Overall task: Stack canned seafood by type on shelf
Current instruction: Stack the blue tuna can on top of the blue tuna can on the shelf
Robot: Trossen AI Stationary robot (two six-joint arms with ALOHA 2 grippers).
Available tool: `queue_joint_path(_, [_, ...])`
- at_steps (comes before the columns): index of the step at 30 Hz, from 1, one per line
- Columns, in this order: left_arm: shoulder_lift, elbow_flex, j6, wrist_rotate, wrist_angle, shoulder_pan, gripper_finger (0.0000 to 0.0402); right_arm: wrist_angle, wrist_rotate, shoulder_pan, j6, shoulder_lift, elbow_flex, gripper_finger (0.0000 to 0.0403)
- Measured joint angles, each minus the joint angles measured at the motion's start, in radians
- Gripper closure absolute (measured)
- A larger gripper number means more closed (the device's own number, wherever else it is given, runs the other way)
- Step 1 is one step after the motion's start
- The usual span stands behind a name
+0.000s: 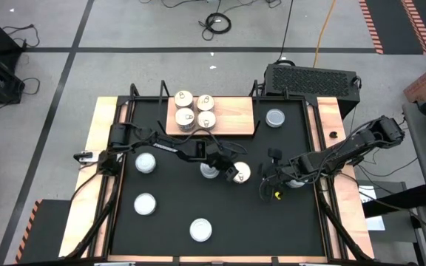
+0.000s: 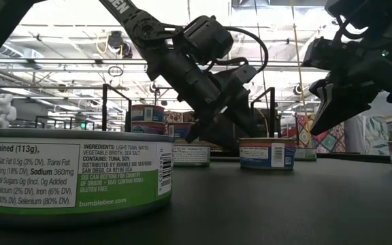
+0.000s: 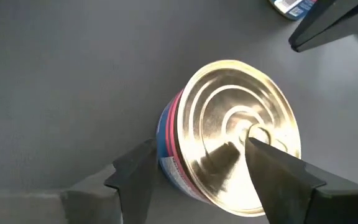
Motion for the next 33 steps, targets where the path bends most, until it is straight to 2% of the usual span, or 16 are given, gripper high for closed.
queue_joint_path(15, [-0.002, 0.001, 0.000, 0.036, -0.013, 0.002, 0.0291, 0.000, 0.000, 0.000, 0.000, 0.000, 0.000, 0.0403])
queue_joint_path(23, [-0.002, 0.001, -0.001, 0.098, -0.001, 0.026, 0.0390, 0.000, 0.000, 0.000, 0.000, 0.000, 0.000, 0.0403])
queue_joint_path(33, [0.002, -0.002, -0.057, 0.214, 0.062, 0.057, 0.0400, -0.001, 0.000, 0.000, 0.000, 0.000, 0.000, 0.0403])
